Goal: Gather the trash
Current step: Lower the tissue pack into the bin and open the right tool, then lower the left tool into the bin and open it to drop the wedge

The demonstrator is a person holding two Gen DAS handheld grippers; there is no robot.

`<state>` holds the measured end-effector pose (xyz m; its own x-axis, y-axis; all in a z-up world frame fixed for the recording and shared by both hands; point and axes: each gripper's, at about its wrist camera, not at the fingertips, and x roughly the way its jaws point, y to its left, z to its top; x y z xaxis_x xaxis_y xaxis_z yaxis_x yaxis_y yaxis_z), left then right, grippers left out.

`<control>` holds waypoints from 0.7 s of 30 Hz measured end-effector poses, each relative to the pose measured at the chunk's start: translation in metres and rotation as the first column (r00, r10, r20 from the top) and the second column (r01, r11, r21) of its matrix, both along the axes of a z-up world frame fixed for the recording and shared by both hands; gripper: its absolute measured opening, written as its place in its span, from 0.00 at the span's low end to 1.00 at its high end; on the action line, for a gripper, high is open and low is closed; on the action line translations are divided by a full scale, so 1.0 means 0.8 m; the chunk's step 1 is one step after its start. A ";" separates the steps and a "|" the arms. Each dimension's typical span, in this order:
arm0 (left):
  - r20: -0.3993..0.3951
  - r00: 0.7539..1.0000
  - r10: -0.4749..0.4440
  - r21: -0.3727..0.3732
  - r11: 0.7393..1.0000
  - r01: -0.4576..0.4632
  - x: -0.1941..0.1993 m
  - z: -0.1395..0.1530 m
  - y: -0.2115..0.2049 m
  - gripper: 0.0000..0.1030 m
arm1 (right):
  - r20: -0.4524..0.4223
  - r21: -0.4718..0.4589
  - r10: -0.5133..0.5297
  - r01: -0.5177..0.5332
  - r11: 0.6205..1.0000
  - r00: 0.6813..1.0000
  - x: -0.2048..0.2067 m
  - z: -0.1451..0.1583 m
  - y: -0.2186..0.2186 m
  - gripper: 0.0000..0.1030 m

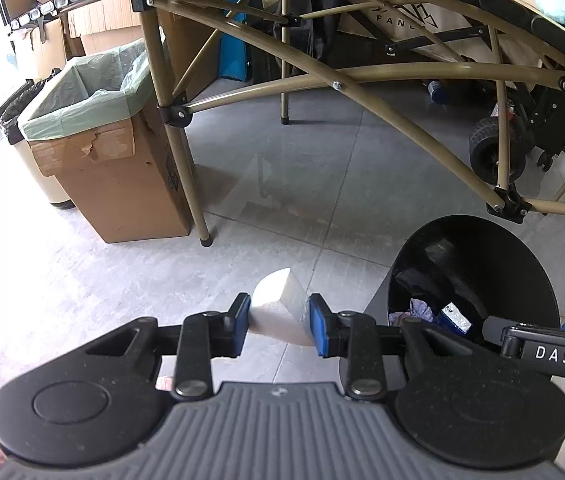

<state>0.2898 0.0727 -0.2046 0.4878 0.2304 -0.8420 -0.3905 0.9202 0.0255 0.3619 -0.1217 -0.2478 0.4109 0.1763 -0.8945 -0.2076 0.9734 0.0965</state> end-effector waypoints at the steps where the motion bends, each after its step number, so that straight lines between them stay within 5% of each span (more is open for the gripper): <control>1: -0.001 1.000 0.000 0.001 1.000 0.000 0.000 0.000 0.000 0.31 | 0.000 0.000 -0.002 0.002 1.000 1.000 0.000 0.001 0.000 1.00; 21: -0.011 0.997 -0.081 0.005 0.997 0.081 0.017 -0.009 -0.033 0.31 | 0.021 -0.016 -0.118 0.119 0.993 0.993 -0.002 0.038 -0.063 1.00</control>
<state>0.3035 0.0466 -0.2120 0.4961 0.1949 -0.8461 -0.3142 0.9487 0.0343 0.3604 -0.1724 -0.2173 0.4459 0.1097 -0.8884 -0.0926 0.9928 0.0761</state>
